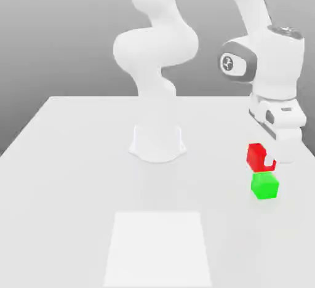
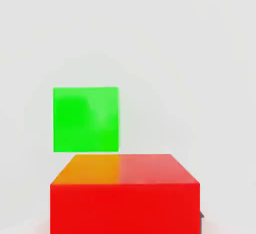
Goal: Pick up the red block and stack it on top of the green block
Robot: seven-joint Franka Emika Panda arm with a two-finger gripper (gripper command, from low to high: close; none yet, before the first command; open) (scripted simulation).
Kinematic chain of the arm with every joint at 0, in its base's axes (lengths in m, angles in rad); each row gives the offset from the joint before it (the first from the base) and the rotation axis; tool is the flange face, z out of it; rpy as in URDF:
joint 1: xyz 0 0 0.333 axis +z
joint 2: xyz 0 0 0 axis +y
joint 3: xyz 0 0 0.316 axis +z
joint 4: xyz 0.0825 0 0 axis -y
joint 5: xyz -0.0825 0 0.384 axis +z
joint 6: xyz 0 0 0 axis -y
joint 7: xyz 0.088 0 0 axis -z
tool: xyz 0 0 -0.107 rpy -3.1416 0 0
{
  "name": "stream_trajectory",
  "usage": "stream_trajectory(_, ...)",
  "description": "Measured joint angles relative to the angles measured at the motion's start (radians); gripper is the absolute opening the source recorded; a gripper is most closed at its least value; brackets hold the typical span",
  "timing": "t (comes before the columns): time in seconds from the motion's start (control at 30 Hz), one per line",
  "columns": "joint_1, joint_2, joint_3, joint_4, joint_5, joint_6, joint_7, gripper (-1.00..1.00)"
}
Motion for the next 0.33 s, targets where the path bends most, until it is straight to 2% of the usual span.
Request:
stream_trajectory(0.1,-0.003,0.091,0.014,0.004,-0.045,0.085,0.018,-1.0)
stream_trajectory(0.2,-0.01,0.2,-0.003,0.008,-0.135,0.187,0.079,-1.0)
stream_trajectory(0.23,-0.007,0.23,-0.014,0.009,-0.167,0.215,0.102,1.0)
stream_trajectory(0.33,-0.007,0.23,-0.014,0.009,-0.167,0.215,0.102,1.0)
